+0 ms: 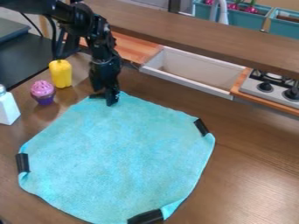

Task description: Fold the cloth from top left to bottom right

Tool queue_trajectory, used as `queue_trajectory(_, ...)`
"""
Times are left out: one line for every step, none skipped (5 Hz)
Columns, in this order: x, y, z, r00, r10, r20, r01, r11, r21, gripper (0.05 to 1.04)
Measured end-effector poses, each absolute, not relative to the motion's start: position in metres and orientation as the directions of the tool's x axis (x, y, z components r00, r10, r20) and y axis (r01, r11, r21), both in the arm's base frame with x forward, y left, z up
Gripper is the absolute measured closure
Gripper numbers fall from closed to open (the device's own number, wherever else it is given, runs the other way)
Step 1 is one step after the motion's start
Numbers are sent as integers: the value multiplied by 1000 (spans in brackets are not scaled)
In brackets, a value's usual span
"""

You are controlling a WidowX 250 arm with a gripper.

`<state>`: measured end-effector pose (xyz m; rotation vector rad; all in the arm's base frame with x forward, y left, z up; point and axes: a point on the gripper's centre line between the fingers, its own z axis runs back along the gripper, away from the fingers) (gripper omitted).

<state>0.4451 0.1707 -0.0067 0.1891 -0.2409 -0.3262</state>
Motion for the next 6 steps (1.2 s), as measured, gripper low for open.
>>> queue_trajectory(446, 173, -8, 926, -317, 208, 268, 936, 229, 383)
queue_trajectory(445, 171, -10, 929, -301, 215, 254, 942, 218, 678)
queue_trajectory(441, 166, -11, 926, -302, 224, 259, 944, 202, 897)
queue_trajectory(427, 158, -1, 926, -294, 236, 261, 952, 162, 1006)
queue_trajectory(410, 145, 37, 905, -302, 299, 267, 951, 152, 1026)
queue_trajectory(383, 115, 51, 873, -374, 313, 326, 925, 196, 1028)
